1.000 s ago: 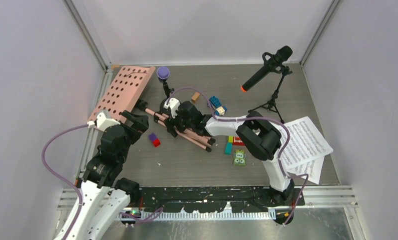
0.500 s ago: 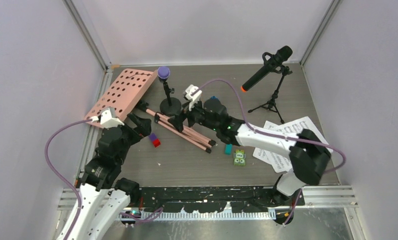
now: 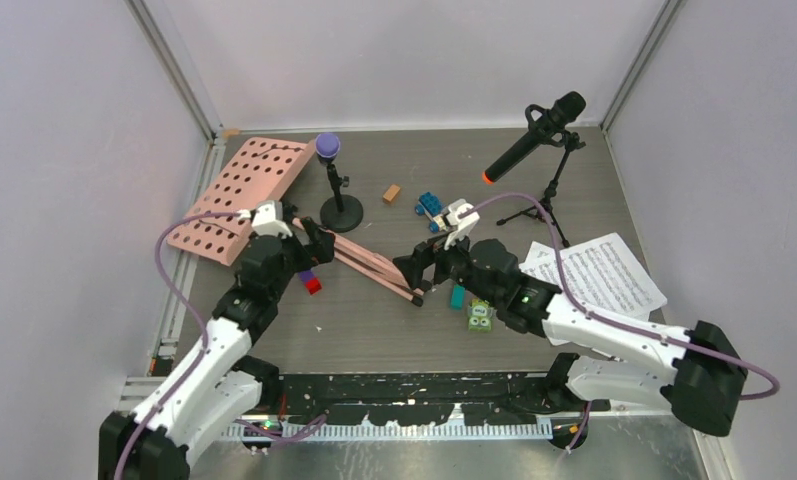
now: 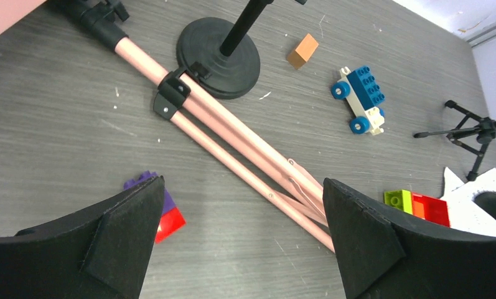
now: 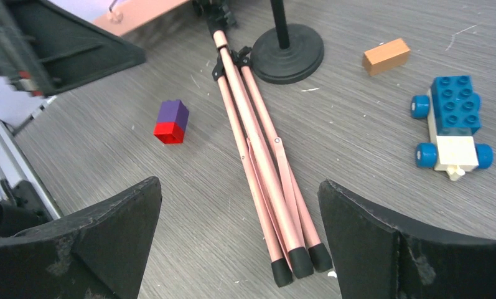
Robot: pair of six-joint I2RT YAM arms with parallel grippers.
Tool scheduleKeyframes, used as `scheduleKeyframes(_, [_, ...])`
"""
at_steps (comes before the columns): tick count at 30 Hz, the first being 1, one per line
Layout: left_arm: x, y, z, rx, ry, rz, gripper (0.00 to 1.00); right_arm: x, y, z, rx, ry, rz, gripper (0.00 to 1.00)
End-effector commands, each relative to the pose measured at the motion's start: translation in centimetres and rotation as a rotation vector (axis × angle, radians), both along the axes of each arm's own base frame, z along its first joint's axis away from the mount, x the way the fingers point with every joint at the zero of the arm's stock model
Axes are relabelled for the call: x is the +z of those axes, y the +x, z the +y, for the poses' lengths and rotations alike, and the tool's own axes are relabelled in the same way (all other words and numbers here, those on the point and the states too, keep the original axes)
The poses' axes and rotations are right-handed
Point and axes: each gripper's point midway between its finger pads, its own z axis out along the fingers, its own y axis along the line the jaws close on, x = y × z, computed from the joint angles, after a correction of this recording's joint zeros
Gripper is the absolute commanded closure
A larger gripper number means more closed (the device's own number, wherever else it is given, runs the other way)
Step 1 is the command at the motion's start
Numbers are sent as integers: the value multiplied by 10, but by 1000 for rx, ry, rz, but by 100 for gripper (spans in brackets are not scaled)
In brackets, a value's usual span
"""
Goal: Pack up the instrument practice props
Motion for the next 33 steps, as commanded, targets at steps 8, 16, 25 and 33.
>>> scheduleKeyframes(8, [60, 93, -30, -36, 52, -308, 8, 34, -14, -41, -104, 107, -11, 0])
scheduleKeyframes(16, [68, 139, -27, 44, 110, -387, 16, 44, -22, -64, -149, 148, -21, 2])
scheduleKeyframes(25, [49, 176, -21, 159, 91, -375, 28, 56, -40, -102, -210, 202, -25, 7])
scheduleKeyframes(33, [32, 204, -42, 110, 55, -374, 51, 60, -47, -131, -266, 164, -41, 15])
